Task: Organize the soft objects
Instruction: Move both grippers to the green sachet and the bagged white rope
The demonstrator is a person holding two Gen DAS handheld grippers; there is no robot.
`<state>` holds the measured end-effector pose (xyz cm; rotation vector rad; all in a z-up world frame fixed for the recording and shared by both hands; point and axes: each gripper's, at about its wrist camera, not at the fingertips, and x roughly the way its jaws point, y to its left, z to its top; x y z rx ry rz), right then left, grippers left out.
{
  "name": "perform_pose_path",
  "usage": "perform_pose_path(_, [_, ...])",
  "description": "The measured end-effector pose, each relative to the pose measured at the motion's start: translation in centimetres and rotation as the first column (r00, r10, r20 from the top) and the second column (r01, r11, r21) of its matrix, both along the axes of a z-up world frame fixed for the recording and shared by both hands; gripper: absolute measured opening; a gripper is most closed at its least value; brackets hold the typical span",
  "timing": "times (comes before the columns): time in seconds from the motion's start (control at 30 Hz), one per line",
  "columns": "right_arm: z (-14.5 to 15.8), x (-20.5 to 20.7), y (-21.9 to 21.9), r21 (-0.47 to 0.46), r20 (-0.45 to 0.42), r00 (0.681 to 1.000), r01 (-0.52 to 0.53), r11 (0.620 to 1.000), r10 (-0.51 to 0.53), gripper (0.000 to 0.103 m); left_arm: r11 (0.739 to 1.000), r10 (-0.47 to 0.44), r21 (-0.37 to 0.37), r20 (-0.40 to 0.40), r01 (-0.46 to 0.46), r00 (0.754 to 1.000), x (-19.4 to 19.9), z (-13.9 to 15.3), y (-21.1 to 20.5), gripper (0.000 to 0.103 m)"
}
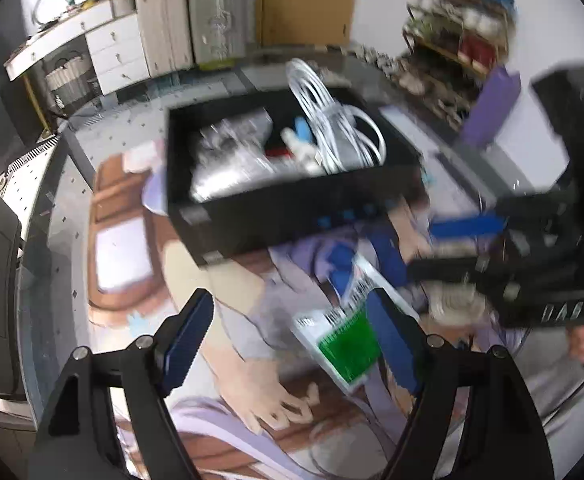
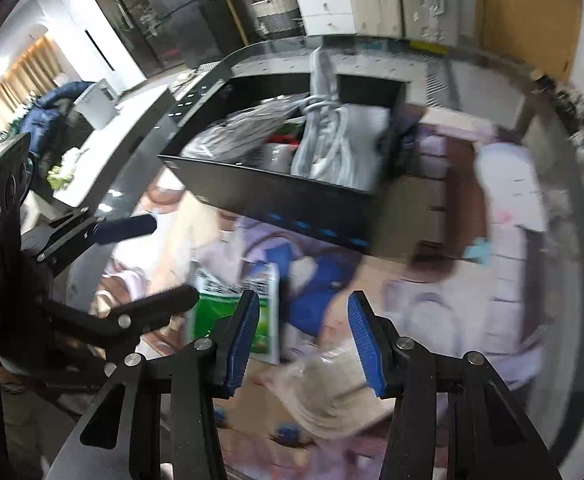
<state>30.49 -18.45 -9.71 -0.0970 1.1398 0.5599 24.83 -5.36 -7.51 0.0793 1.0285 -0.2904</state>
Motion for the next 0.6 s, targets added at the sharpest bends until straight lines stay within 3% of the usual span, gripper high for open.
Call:
perform_pose_path(0.13, [0.2, -0.6, -1.8, -0.006, -0.024, 1.000, 0.012, 1.000, -0.012, 0.047, 0.997, -0.072, 0.042, 0.031, 0.070, 0.997, -0.6, 0.2, -2.5, 0.079])
perform_pose_path(0.3, [-0.2, -1.6, -4.6, -0.015, -0.100, 0.995, 0.024, 1.000, -0.025, 0.049, 0.970, -0.195, 0.165, 0.081, 0.179, 0.978, -1.5, 0.0, -5.4, 0.079])
perform_pose_path(0.4, [-0.4, -2.1, -6.9, 0.011, -0.145, 0.987, 0.065, 0.998, -0.063, 0.062, 0.947, -0.249, 0.226, 0.066, 0.229, 0.966, -2.2, -0.9, -6.7, 0.079])
perform_pose_path(0.47, [-0.8, -2.4, -7.9, 0.034, -0.176, 0.981, 0.094, 0.995, -0.086, 0.077, 0.932, -0.283, 0.253, 0.054, 0.261, 0.958, -2.5, -1.2, -7.0, 0.079])
perform_pose_path(0.6, [-2.1, -2.0, -8.2, 0.052, -0.232, 0.964, 0.143, 0.988, -0.128, 0.078, 0.927, -0.299, 0.250, 0.047, 0.279, 0.953, -2.5, -1.6, -7.0, 0.080])
